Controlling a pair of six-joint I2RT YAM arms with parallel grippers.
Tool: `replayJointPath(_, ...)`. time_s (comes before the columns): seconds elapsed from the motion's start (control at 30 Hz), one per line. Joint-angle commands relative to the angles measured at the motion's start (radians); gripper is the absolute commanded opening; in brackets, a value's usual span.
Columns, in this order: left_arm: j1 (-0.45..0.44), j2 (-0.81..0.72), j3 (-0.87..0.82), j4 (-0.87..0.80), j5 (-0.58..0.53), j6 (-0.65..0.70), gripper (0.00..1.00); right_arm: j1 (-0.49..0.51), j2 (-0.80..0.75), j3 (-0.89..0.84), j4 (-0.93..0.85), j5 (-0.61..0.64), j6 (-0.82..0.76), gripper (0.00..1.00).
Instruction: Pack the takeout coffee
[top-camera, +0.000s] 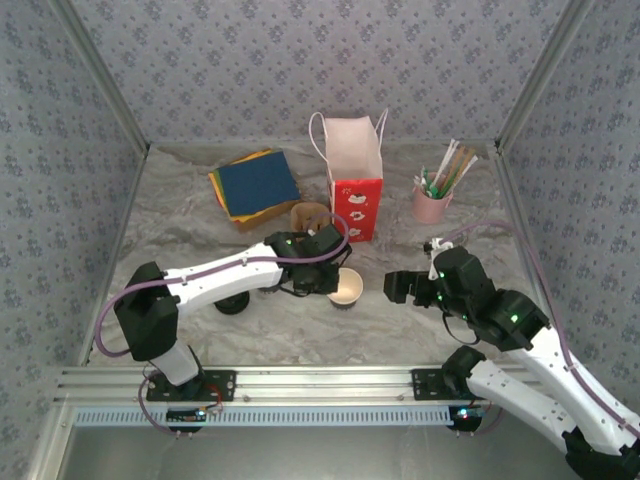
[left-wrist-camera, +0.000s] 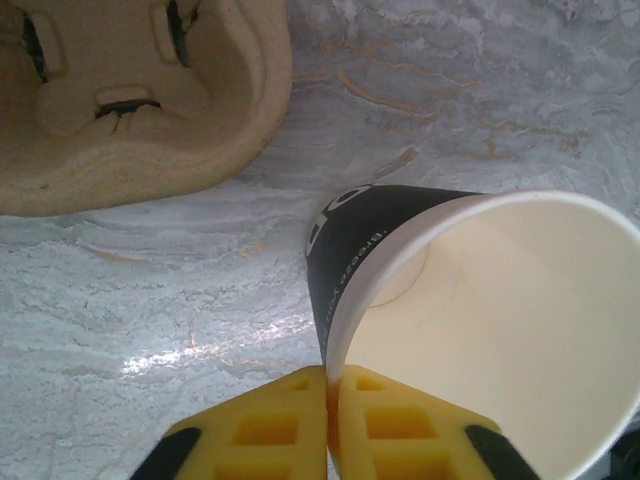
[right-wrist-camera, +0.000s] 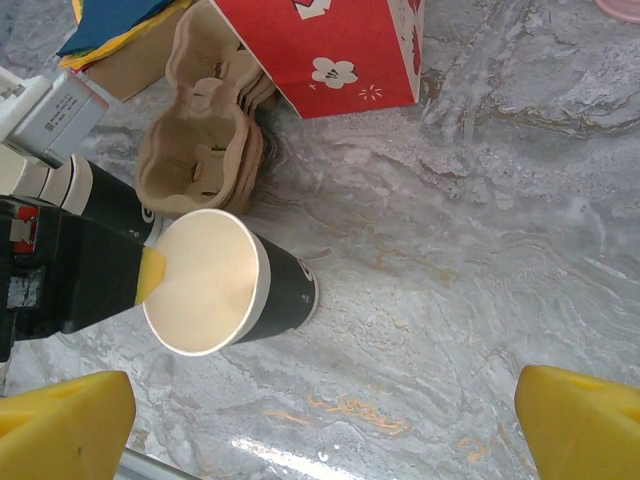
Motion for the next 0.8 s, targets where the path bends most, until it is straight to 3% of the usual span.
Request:
replayJointPath(0.0, -0.002, 0.003, -0.003, -0.006, 0.006, -0.005, 0.17, 0.011, 0.005, -0.009, 0.022, -0.003, 0.014, 1.00)
replayJointPath(0.07, -0.002, -0.006, 0.000, -0.017, 0.001, -0.004, 0.26, 0.014, 0.012, -0.010, 0.028, -0.002, 0.015, 1.00)
replayJointPath(0.17, -0.001, -0.026, 0.021, -0.049, -0.019, -0.002, 0.28, 0.026, 0.030, -0.005, 0.044, -0.002, 0.011, 1.00)
replayJointPath(0.33, 0.015, -0.088, 0.083, -0.126, -0.069, 0.017, 0.39, 0.054, 0.076, 0.010, 0.085, 0.002, 0.001, 1.00)
replayJointPath(0.4, 0.035, -0.129, 0.094, -0.146, -0.079, 0.025, 0.52, 0.066, 0.101, 0.018, 0.106, 0.003, -0.001, 1.00)
replayJointPath(0.5, 0.071, -0.193, 0.104, -0.189, -0.109, 0.025, 0.56, 0.091, 0.137, 0.033, 0.133, 0.006, -0.009, 1.00)
replayJointPath(0.57, 0.093, -0.241, 0.103, -0.218, -0.134, 0.027, 0.68, 0.106, 0.159, 0.045, 0.151, 0.013, -0.014, 1.00)
replayJointPath(0.77, 0.198, -0.384, 0.082, -0.362, -0.239, 0.022, 0.66, 0.147, 0.244, 0.090, 0.204, 0.017, -0.039, 1.00)
